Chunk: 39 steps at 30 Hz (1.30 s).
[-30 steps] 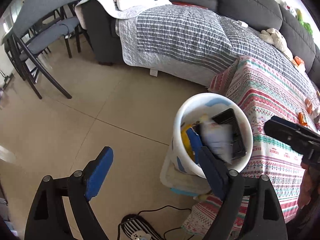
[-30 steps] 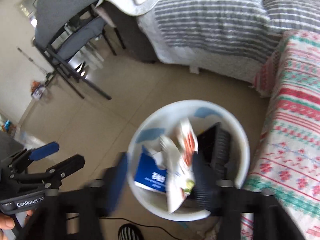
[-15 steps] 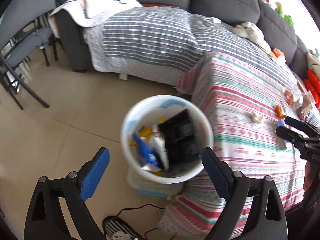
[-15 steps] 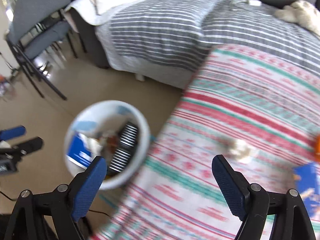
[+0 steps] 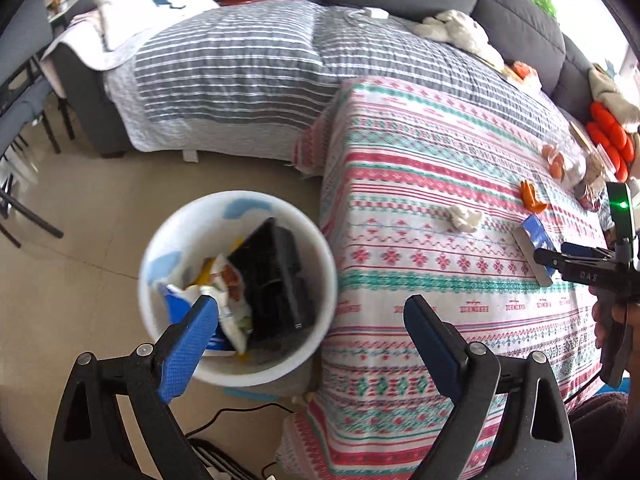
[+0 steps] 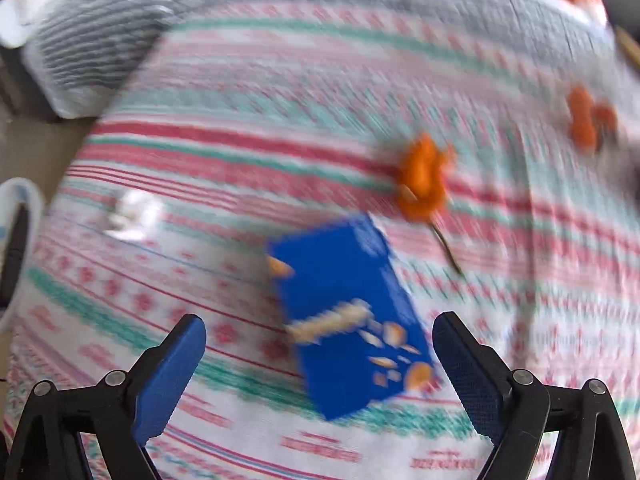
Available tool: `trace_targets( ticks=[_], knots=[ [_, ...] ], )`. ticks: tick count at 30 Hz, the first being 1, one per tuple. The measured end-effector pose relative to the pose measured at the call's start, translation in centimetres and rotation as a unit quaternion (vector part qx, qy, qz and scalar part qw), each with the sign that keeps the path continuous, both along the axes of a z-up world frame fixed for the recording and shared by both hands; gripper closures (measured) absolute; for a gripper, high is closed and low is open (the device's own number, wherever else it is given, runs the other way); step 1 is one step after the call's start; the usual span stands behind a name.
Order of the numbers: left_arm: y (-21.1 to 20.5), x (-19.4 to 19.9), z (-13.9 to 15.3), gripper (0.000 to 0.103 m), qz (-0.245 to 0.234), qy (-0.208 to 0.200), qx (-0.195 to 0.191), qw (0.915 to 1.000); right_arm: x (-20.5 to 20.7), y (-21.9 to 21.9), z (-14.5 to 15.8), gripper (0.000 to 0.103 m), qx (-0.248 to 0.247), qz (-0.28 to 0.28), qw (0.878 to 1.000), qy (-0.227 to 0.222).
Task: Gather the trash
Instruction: 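Move the right gripper to the blue almond biscuit box and grasp it, then grasp the crumpled white tissue with the left gripper while the right gripper holds the box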
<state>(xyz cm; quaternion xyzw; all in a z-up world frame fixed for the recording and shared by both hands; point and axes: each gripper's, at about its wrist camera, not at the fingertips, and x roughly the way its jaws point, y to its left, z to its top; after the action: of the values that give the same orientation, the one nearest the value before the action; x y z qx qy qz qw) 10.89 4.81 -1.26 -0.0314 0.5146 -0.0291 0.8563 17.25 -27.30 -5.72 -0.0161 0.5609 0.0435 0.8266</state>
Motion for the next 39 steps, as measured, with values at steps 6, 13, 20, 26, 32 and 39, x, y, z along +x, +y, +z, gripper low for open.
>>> trace_targets(
  ticks=[6, 13, 20, 26, 32, 39],
  knots=[
    [-3.2, 1.3, -0.7, 0.007, -0.021, 0.005, -0.002, 0.9998, 1.0, -1.0, -0.9, 0.008, -0.004, -0.009, 1.000, 0.017],
    [-7.5, 2.9, -1.7, 0.007, -0.057, 0.009, 0.000, 0.9983, 1.1, -1.0, -1.6, 0.035, -0.007, -0.003, 1.000, 0.029],
    [-11.5, 4.6, -2.4, 0.008, -0.085, -0.007, -0.004, 0.9963, -0.6, -1.9, 0.8, 0.035, -0.007, 0.005, 1.000, -0.010],
    [-13.7, 6.6, -3.4, 0.016, -0.084, -0.025, -0.034, 0.9956, -2.3, -4.5, 2.0, 0.035, 0.005, -0.010, 1.000, -0.020],
    [-15.3, 7.9, -5.1, 0.040, -0.090, -0.029, -0.030, 0.9950, -3.4, -8.4, 2.6, 0.035, 0.015, -0.047, 0.999, -0.022],
    [-15.2, 8.9, -6.7, 0.064, -0.080, -0.019, -0.039, 0.9959, -3.9, -10.2, 2.5, 0.035, 0.017, -0.061, 0.998, -0.019]
  ],
)
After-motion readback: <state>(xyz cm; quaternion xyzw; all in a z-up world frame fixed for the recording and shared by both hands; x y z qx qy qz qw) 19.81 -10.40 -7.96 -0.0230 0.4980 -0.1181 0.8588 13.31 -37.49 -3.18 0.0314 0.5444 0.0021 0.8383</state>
